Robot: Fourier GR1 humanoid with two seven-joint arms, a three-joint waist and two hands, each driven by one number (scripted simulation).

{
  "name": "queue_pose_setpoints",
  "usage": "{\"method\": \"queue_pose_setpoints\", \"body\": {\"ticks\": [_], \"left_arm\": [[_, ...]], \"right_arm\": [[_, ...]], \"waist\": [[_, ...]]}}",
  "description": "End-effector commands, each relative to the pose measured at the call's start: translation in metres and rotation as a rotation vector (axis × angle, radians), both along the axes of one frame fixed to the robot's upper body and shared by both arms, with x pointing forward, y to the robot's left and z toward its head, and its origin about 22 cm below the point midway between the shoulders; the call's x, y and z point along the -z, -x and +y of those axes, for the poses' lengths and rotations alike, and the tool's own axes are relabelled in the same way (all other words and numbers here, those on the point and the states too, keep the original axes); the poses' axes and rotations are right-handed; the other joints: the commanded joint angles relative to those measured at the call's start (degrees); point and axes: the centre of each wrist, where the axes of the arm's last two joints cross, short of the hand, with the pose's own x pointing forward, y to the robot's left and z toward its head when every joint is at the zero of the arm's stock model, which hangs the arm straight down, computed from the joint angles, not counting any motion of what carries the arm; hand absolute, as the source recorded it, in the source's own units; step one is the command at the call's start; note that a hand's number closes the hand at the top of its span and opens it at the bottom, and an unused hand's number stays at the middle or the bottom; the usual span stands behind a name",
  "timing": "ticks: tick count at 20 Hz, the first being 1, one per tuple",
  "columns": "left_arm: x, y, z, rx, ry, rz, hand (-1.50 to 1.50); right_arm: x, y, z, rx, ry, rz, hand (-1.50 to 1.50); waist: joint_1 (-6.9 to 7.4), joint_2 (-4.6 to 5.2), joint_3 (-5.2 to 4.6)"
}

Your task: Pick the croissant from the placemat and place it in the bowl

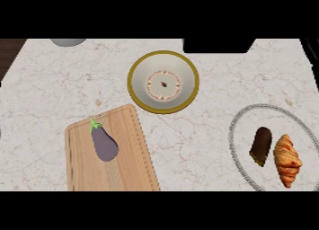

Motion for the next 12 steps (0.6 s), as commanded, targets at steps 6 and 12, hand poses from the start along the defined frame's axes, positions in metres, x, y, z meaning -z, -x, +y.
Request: {"method": "queue_pose_setpoints", "body": {"ticks": [6, 12], "left_arm": [[-0.005, -0.001, -0.016, 0.162, 0.035, 0.115, 0.00], [0.022, 0.018, -0.016, 0.116, 0.100, 0.192, 0.00]], "right_arm": [[-0.007, 0.025, -0.026, 0.009, 0.723, -0.032, 1.50], [0.045, 0.058, -0.081, 0.537, 1.070, 0.225, -1.50]], "waist": [[-1.64, -0.92, -0.09], [-6.75, -2.28, -0.26]]}}
